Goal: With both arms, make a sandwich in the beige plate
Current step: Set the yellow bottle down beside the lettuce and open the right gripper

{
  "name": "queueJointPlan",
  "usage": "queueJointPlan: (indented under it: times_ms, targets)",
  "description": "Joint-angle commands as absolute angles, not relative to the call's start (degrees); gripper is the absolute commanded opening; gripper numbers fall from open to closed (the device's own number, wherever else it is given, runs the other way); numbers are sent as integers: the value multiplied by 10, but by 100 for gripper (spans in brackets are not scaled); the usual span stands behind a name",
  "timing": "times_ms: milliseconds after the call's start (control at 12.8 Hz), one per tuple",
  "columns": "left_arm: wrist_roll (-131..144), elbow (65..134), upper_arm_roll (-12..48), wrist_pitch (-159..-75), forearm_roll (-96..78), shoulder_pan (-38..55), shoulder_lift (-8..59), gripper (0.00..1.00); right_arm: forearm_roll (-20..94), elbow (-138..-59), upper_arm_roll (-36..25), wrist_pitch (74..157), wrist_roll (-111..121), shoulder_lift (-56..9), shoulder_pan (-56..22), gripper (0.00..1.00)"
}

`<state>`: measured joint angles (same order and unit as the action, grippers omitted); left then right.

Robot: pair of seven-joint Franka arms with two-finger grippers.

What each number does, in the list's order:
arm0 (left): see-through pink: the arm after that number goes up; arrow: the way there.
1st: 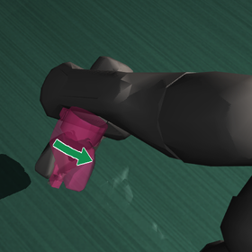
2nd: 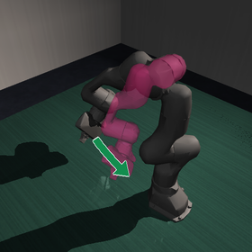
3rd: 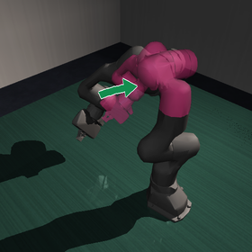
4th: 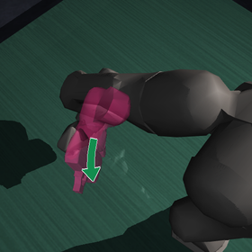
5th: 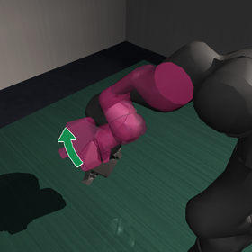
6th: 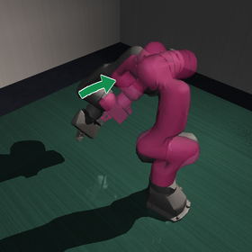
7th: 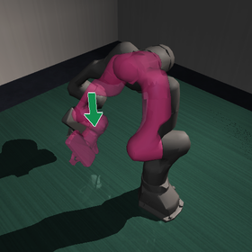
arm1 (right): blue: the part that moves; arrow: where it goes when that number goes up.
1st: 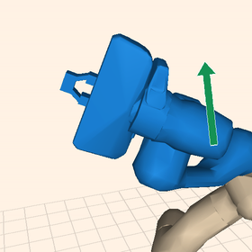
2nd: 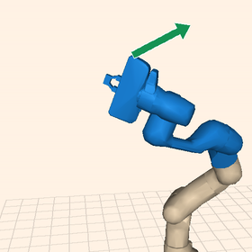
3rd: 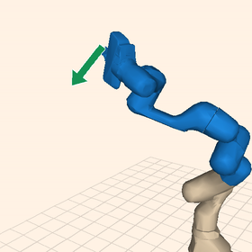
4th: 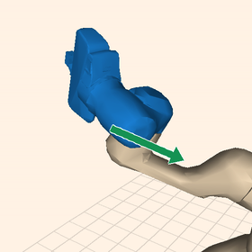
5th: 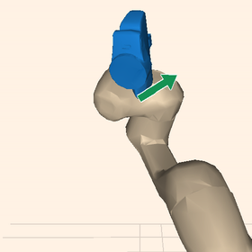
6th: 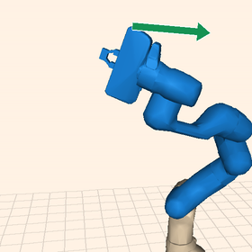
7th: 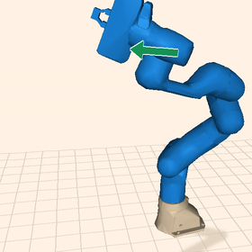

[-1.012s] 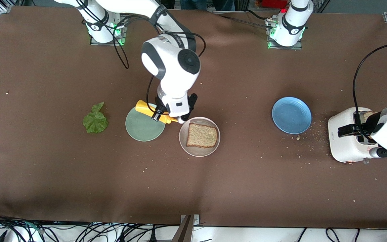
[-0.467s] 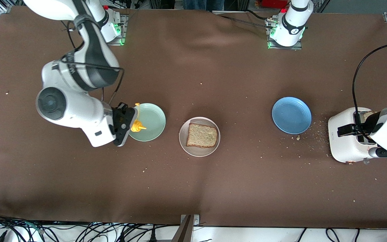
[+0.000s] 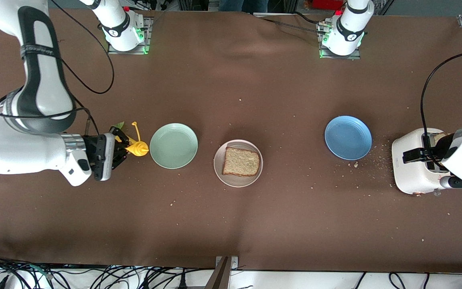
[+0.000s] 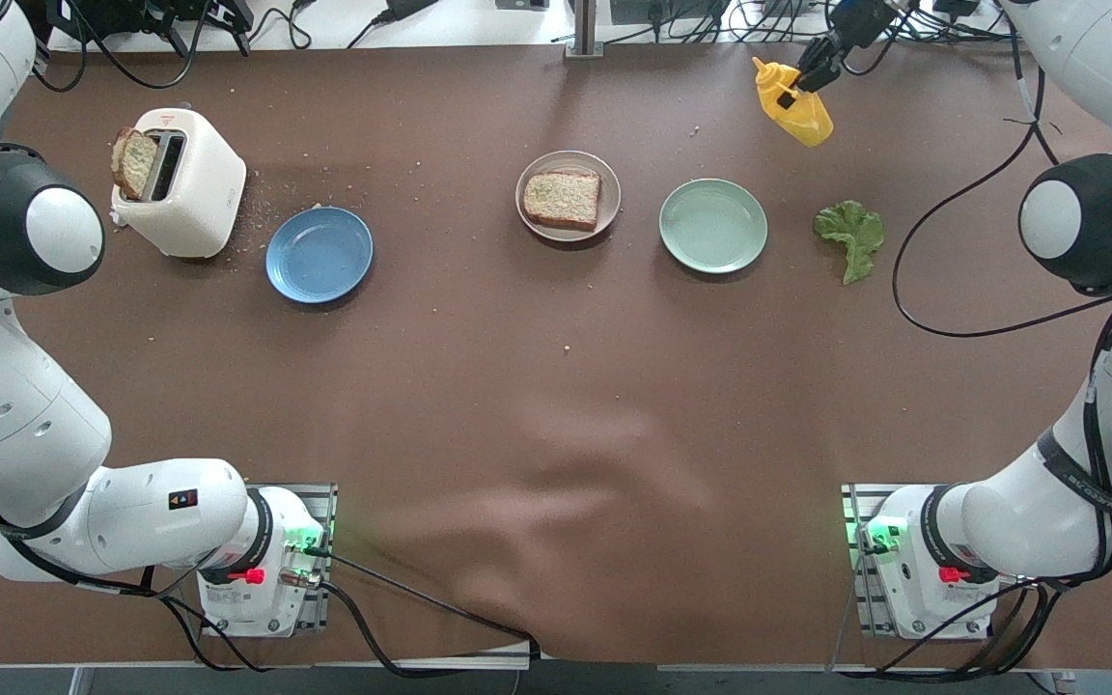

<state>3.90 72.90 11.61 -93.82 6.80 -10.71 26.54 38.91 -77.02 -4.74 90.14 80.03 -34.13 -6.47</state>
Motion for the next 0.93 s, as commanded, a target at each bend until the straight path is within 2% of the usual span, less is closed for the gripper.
queueJointPlan:
  times_ms: [0, 389, 701, 779, 856]
  targets:
    - [25, 743, 117, -935, 46, -112, 255, 100, 467, -837, -35, 896, 961, -344, -5, 0]
    - [25, 743, 116, -935, 43, -112, 256, 100, 588, -875, -34, 833, 1206, -421, 40, 0]
    - [25, 742, 117, -935, 43, -112, 257, 100, 596, -875, -34, 810, 1343, -480, 68, 0]
    - [25, 742, 117, -935, 43, -112, 258, 100, 595, -875, -34, 806, 1349, -487, 72, 6]
    - [25, 742, 117, -935, 42, -112, 258, 100, 595, -875, -34, 803, 1352, -489, 74, 8]
